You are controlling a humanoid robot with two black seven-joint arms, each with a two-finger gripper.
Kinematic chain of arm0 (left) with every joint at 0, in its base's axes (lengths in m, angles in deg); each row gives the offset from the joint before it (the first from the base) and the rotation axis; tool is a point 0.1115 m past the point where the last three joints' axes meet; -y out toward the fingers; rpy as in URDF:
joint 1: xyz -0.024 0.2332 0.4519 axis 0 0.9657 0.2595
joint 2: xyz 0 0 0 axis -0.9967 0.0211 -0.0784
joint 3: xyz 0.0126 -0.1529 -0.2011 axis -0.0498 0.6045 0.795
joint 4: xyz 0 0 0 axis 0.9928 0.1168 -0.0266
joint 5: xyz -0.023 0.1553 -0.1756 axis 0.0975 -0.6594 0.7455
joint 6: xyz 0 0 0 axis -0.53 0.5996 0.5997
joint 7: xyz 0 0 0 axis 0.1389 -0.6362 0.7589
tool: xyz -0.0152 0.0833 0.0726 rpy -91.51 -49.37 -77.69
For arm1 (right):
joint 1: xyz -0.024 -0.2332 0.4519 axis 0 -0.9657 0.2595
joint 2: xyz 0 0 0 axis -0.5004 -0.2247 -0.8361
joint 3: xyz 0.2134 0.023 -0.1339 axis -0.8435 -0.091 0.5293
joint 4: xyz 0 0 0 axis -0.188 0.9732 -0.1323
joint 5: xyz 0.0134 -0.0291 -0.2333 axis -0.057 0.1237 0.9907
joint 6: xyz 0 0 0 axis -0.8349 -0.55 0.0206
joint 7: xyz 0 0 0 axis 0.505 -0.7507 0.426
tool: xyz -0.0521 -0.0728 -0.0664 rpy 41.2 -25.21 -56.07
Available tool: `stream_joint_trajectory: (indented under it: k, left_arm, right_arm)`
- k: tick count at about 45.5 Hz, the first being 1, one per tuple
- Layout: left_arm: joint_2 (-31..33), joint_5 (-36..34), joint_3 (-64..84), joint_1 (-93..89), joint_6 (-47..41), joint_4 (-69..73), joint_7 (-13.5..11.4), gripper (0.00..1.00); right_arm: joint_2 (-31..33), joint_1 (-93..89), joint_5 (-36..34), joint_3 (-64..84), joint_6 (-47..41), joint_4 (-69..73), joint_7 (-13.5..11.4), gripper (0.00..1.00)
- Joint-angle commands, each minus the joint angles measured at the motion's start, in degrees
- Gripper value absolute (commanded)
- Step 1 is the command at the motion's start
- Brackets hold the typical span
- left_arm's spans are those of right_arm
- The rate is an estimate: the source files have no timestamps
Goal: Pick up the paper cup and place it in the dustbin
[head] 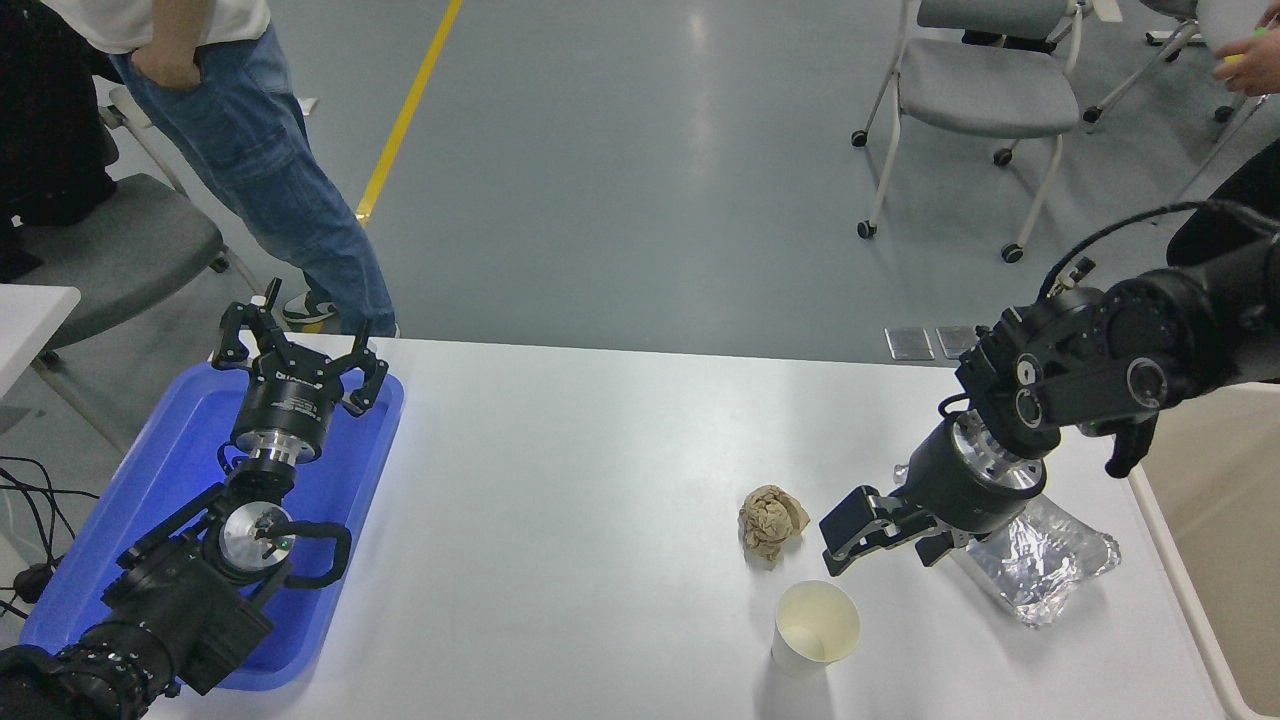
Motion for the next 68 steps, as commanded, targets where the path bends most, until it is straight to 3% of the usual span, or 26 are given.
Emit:
stream_joint_trajectory:
  k: [1,38,41,46,51,55,68]
  left_arm:
    - [0.0,0.0,0.0,0.0,0.0,0.0,0.0,1.0]
    - [0.0,0.0,0.0,0.0,0.0,0.0,0.0,1.0]
    - [0.0,-0.1,0.0,0.0,0.0,0.0,0.0,1.0]
    - [0.0,-0.1,0.0,0.0,0.0,0.0,0.0,1.0]
    - [0.0,0.0,0.0,0.0,0.0,0.0,0.0,1.0]
    - [0.0,-0.1,0.0,0.0,0.0,0.0,0.0,1.0]
    - [0.0,-0.1,0.0,0.0,0.0,0.0,0.0,1.0]
  right_arm:
    - [-1.1,-7.7,-0.1,-0.4,4.8,-2.6,0.0,1.0]
    - [-1.0,-19.8,-6.1,0.2,19.5,-6.7,0.0,0.98]
    - [-1.0,-19.9,-6.1,0.3,20.3,-6.7,0.0,0.89]
    - [-1.0,-19.7,-5.2,0.4,20.6,-6.5,0.2,0.65]
    - [-1.7,-19.2,-4.2,1.1,20.6,-6.2,0.2,0.23]
    - [-1.8,-18.6,-3.2,2.2,20.6,-6.1,0.4,0.02]
    - [-1.8,-17.2,-2.9,2.6,20.6,-5.9,1.5,0.0]
